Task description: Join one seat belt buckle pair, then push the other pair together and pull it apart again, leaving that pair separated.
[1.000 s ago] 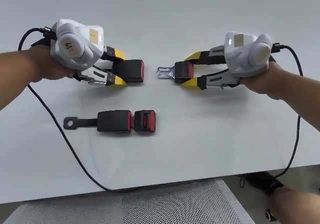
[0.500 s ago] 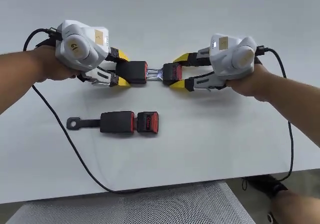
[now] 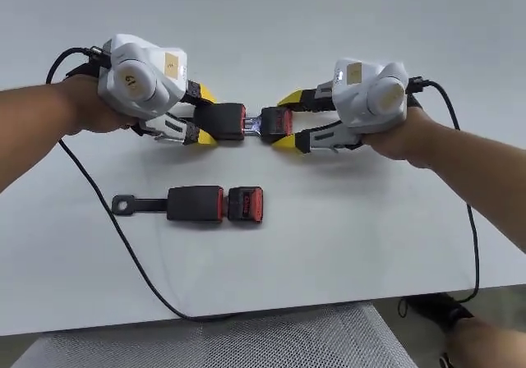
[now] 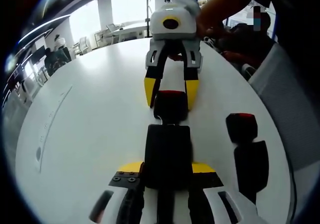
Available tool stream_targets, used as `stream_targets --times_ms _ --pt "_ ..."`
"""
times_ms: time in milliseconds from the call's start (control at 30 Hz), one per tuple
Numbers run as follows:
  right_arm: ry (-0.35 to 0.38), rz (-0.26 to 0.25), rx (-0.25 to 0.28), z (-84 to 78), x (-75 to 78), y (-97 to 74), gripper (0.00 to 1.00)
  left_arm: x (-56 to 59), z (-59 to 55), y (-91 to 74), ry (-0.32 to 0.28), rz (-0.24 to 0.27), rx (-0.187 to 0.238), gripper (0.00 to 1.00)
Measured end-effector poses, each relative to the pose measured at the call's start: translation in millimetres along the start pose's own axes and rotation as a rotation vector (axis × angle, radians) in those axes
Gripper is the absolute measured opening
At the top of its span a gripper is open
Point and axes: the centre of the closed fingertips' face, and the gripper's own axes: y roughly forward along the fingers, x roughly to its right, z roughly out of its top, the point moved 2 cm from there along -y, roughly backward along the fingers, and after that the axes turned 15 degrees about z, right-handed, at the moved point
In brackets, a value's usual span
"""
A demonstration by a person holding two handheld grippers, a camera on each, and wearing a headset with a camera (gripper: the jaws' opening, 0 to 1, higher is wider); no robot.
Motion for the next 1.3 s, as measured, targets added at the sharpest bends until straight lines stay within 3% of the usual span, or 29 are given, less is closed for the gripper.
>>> stream_targets --times_ms 433,567,700,1300 --pt "0.033 -0.016 -0.022 5.4 1.0 4.4 0.35 0.5 1.7 0.0 0.027 -0.008 -0.019 0.34" --pt "0.032 -0.032 -0.021 13.5 1.5 16.4 0.35 0.5 1.9 0.1 0.034 -0.011 -0.026 0.34" --pt "0.053 -0.035 -0.011 13.9 2.5 16.8 0.35 0.2 1.1 -0.2 0.026 -0.010 -0.021 0.34" --pt "0.059 -0.075 -0.076 14.4 3.3 20.0 0.35 -0.2 0.7 -0.5 0.040 -0.011 -0.045 0.34"
